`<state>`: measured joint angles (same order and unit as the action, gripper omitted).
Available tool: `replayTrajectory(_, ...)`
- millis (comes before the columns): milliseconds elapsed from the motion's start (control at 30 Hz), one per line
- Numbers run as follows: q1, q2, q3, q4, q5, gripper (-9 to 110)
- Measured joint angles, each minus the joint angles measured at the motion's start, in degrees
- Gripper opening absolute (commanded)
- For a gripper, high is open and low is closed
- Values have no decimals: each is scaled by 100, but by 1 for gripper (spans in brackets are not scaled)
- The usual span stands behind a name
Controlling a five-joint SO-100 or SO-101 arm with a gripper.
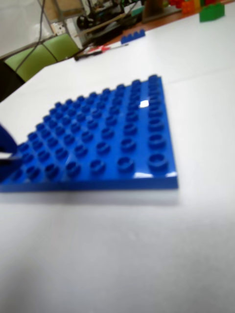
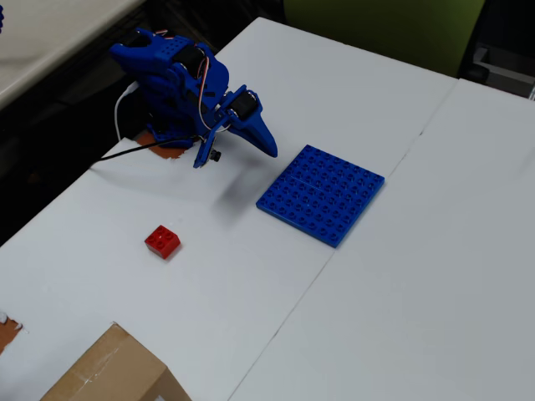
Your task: Pick up the 2x2 red block and go up the 8x8 blue block.
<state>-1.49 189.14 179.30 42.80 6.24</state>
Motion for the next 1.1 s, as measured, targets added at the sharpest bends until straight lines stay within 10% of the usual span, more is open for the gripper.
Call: replayTrajectory(1100,105,0,9,0,-325,0)
